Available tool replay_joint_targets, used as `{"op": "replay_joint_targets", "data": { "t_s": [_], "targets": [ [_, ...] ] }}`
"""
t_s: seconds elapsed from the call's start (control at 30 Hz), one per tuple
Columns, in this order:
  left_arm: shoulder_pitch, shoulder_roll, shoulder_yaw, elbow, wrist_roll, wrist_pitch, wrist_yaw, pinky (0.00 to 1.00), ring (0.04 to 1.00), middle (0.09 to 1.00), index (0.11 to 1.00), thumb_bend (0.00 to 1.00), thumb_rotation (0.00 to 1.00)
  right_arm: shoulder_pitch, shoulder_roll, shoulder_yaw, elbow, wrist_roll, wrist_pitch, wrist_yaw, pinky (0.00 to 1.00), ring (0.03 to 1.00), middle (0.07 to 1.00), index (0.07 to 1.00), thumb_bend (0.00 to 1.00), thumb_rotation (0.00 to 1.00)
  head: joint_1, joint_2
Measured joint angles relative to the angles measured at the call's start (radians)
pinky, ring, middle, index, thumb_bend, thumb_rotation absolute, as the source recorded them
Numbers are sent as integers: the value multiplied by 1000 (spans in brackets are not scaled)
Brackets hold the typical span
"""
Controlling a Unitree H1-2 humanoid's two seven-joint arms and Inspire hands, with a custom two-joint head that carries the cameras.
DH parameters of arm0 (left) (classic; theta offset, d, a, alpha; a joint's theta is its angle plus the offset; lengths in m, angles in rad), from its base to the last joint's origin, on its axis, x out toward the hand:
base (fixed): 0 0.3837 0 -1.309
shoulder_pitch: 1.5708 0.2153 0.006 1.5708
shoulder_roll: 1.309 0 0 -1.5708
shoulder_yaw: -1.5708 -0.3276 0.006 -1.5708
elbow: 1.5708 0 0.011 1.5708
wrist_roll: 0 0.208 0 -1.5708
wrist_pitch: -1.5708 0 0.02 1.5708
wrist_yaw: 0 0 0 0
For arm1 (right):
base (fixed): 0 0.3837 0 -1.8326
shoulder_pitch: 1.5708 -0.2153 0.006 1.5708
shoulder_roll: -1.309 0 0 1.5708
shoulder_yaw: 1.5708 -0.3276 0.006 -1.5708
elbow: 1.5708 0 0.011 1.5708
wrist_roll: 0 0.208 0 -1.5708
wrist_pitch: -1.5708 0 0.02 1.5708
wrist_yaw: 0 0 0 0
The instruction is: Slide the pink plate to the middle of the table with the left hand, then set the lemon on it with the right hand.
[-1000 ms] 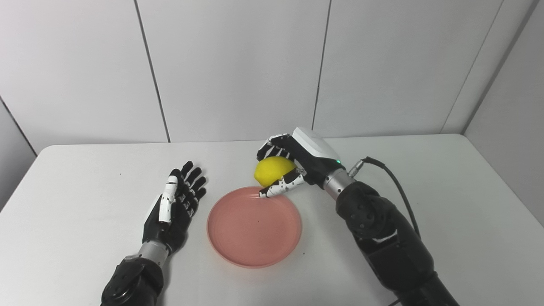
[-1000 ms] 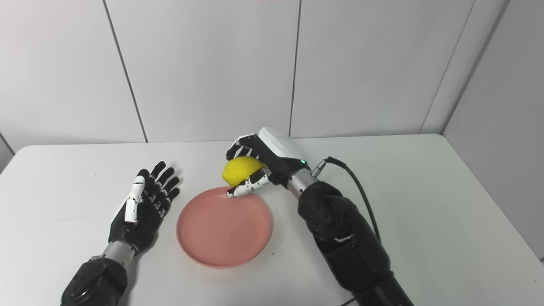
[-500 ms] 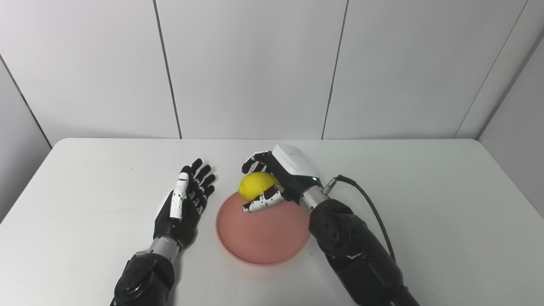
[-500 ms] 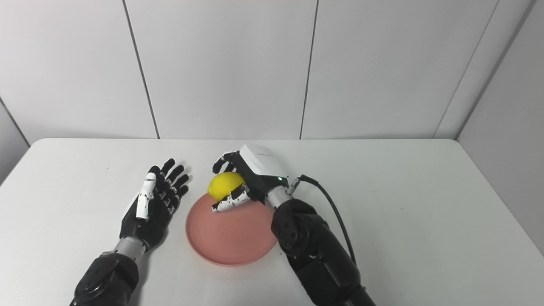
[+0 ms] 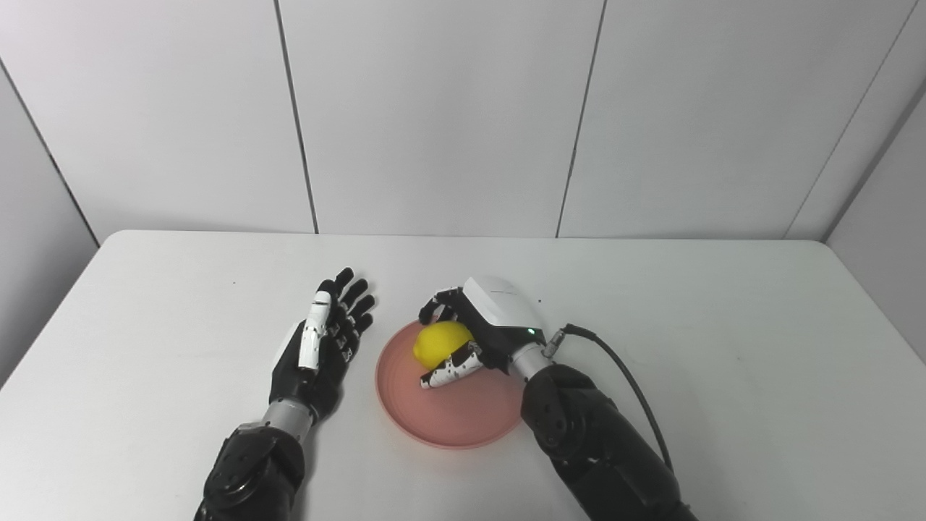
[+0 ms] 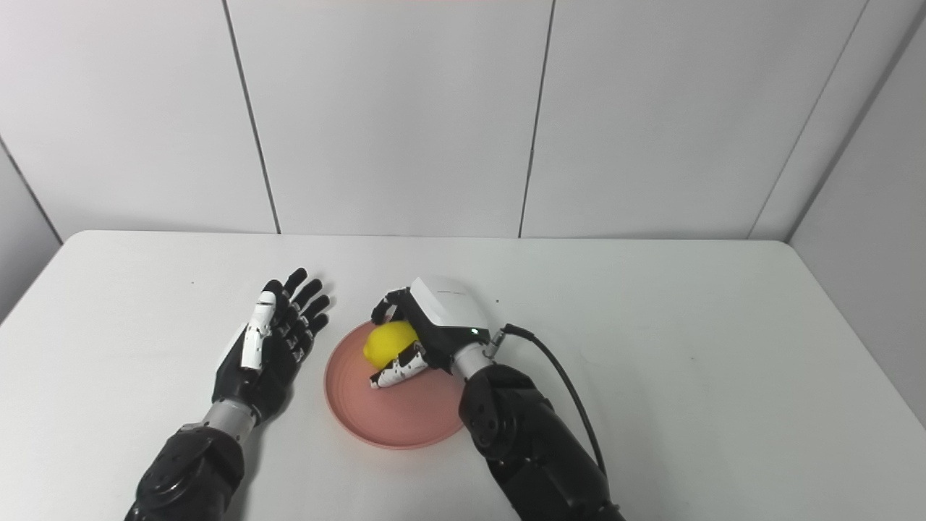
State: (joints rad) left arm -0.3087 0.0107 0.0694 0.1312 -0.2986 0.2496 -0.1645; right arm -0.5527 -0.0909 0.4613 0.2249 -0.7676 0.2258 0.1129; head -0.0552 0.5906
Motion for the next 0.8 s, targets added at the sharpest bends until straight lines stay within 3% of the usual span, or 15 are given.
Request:
{"op": "replay_joint_targets", "data": {
  "t_s": [0.57,0.7,0.8],
  "targets": [
    [1,0,0,-2,0,5,0,983,961,967,961,434,1000,-1,-26,44,-2,-12,-15,-15,315,405,495,592,597,127,3,2],
    [1,0,-1,-2,0,5,0,977,958,966,960,437,1000,0,-30,47,-8,-12,-15,-2,270,362,461,545,703,287,5,2],
    [1,1,-1,-1,0,4,-1,974,956,964,958,439,1000,4,-38,56,-24,-24,-15,24,315,420,509,579,790,438,5,2]
  ]
}}
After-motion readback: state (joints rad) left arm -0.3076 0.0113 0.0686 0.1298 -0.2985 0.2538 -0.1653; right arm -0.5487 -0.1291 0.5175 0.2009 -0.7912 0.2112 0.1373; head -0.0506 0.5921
